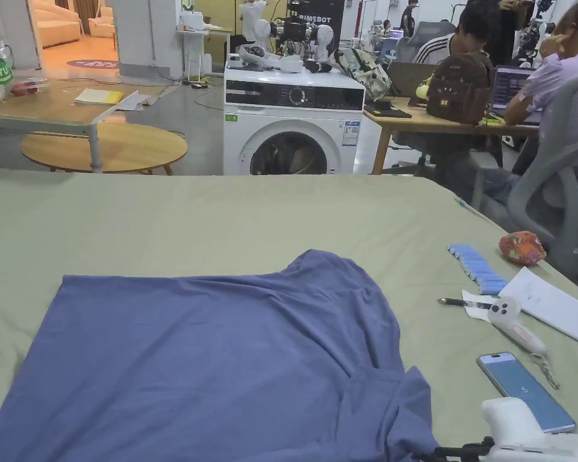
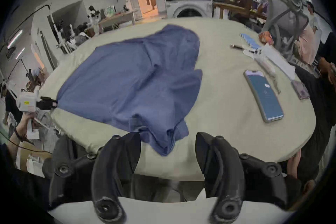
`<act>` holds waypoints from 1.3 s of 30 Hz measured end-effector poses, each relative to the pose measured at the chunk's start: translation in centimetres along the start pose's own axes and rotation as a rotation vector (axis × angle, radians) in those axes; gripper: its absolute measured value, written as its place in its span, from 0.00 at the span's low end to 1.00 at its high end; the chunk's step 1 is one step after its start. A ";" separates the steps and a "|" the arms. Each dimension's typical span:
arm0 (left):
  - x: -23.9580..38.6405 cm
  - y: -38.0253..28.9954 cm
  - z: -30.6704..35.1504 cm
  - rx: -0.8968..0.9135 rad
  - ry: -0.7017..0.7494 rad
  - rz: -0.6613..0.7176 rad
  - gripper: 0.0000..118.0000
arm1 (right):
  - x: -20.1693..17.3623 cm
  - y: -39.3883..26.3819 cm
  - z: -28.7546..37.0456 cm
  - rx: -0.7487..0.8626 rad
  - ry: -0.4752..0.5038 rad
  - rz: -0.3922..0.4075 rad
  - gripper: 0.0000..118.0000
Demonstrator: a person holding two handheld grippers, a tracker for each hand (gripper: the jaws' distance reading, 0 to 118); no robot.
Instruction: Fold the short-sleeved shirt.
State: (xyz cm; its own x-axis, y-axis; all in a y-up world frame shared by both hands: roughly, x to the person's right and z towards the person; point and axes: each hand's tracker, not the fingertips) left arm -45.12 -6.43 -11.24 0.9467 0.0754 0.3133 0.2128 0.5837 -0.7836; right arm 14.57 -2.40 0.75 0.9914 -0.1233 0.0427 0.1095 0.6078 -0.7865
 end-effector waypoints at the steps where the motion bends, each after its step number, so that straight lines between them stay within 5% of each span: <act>1: -0.1 0.0 0.0 0.000 -0.003 0.005 0.06 | 0.3 0.1 -0.9 -0.026 0.013 -0.019 0.45; 3: 0.3 -0.3 0.1 0.004 -0.009 0.018 0.06 | 0.7 0.1 -2.5 -0.031 0.048 -0.044 0.19; 8: -0.8 -0.8 0.2 0.018 -0.046 0.093 0.05 | 1.4 0.0 -2.6 -0.029 0.102 -0.089 0.09; 16: -1.4 8.4 2.6 0.283 -0.120 0.223 0.04 | 1.5 6.2 -2.1 0.133 0.083 -0.119 0.08; 28: -2.2 21.8 -7.9 0.263 0.013 0.194 0.01 | 1.5 17.8 -13.0 0.221 -0.063 -0.230 0.06; 30: -2.2 22.0 -8.4 0.262 0.009 0.206 0.01 | 1.7 18.3 -13.9 0.218 -0.067 -0.241 0.16; 31: -2.5 21.9 -8.5 0.265 0.003 0.205 0.10 | 1.4 18.3 -14.1 0.223 -0.093 -0.229 0.32; 32: -2.4 21.8 -8.5 0.267 0.003 0.206 0.37 | 1.2 18.3 -14.1 0.234 -0.129 -0.206 0.58; 33: -2.4 21.5 -8.3 0.281 0.000 0.212 0.59 | 1.0 18.3 -14.1 0.237 -0.126 -0.203 0.62; 34: -2.4 21.4 -8.1 0.293 -0.025 0.209 0.68 | 0.9 18.2 -13.8 0.249 -0.123 -0.196 0.61; 39: -0.3 21.3 -6.3 0.380 0.008 0.137 0.68 | -1.1 17.8 -11.9 0.329 -0.113 -0.112 0.61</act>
State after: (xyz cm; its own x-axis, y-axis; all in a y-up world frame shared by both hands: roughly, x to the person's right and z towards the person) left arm -39.35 0.85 -31.38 0.9622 0.1680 0.2145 -0.0188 0.8263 -0.5629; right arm 14.56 -0.76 -20.67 0.9715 -0.1274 0.1997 0.2169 0.8173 -0.5339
